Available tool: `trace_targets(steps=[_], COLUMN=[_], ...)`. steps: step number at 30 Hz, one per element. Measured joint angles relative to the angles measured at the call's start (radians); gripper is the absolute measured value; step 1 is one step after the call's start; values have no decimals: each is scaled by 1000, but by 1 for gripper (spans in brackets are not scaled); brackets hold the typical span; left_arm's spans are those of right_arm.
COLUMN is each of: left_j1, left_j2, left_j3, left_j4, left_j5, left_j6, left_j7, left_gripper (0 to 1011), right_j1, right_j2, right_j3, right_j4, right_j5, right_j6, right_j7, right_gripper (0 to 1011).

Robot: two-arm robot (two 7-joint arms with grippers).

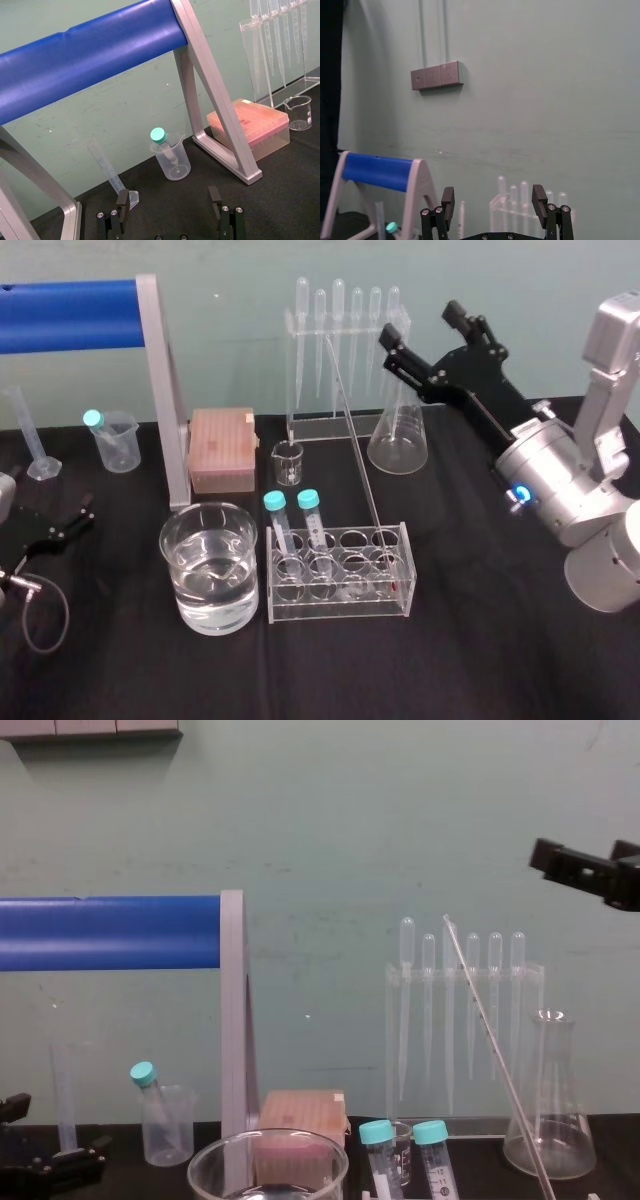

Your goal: Hold the thermometer with one hand and immerse one end into the beaker, then reinsert it into the test tube rack.

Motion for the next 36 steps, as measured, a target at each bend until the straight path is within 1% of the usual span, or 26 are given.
trace_targets(steps=[1,6,7,9,14,17,24,25,26,33,36], left_j1=[0,0,0,0,0,0,0,0,0,0,0], left_j2=[0,0,0,0,0,0,0,0,0,0,0], left_j3=[0,0,0,0,0,0,0,0,0,0,0], left_j4=[0,0,0,0,0,0,0,0,0,0,0], left_j5=[0,0,0,0,0,0,0,0,0,0,0], left_j6=[0,0,0,0,0,0,0,0,0,0,0], left_j7=[0,0,0,0,0,0,0,0,0,0,0], left_gripper=[1008,1008,1008,1008,1008,1008,1008,1008,1008,1008,1008], right_j1=[0,20,20,34,50,64,84,84,89,106,113], right_j2=[0,-38,-38,-56,-75,-90,-113,-113,-118,-137,-144], right_j3=[0,-20,-20,-33,-44,-49,-52,-52,-52,-54,-55], right_j4=[0,16,16,31,49,66,96,96,102,136,150], right_j5=[0,-7,-7,-18,-26,-25,-28,-28,-31,-36,-40], right_j6=[0,55,55,91,142,191,248,248,266,308,317], right_j7=[0,1,1,-3,-6,-2,9,9,15,33,39], right_gripper=[1002,1002,1002,1002,1002,1002,1002,1002,1002,1002,1002])
